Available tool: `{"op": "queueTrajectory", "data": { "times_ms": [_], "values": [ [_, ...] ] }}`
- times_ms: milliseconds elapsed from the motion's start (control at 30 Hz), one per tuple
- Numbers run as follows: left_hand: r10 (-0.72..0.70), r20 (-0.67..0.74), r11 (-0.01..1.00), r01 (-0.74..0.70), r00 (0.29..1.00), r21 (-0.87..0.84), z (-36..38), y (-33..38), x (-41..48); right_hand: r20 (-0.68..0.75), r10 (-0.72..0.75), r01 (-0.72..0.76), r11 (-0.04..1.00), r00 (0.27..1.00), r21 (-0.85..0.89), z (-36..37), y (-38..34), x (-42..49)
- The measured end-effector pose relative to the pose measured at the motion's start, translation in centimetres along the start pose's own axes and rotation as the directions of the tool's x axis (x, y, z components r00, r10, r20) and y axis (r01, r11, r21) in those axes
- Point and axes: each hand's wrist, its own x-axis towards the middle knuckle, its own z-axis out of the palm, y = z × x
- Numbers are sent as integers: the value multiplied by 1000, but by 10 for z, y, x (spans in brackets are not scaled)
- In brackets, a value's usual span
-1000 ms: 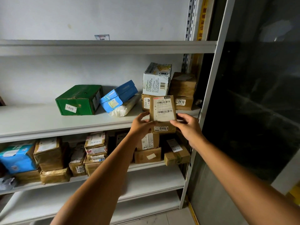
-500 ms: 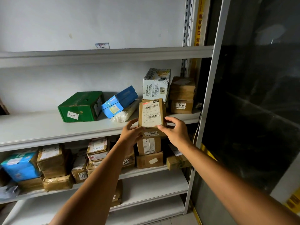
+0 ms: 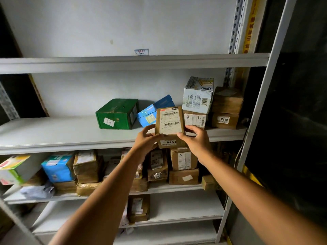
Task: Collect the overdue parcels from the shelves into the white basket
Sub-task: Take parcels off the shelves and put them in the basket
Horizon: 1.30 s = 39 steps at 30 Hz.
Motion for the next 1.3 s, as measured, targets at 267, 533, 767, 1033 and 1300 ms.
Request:
{"op": "queueTrajectory", "data": {
  "times_ms": [267, 533, 767, 1033, 1300],
  "values": [
    [55, -144, 992, -38, 988, 119, -93, 26, -12, 148, 26, -43, 993, 989, 110, 97, -26, 12],
    [108, -248, 983, -66, 963, 173, -148, 45, 9, 251, -28, -22, 981, 968, 195, 161, -52, 49],
    [127, -325, 988, -91, 937, 123, -159, 62, 48, 322, -79, -6, 967, 943, 255, 192, -59, 103],
    [148, -341, 982, -97, 928, 161, -171, 74, 100, 350, -71, -27, 963, 934, 268, 222, -58, 157],
    [142, -278, 979, -93, 950, 183, -199, 78, 160, 323, -63, -36, 956, 944, 290, 250, -64, 199]
  ]
}}
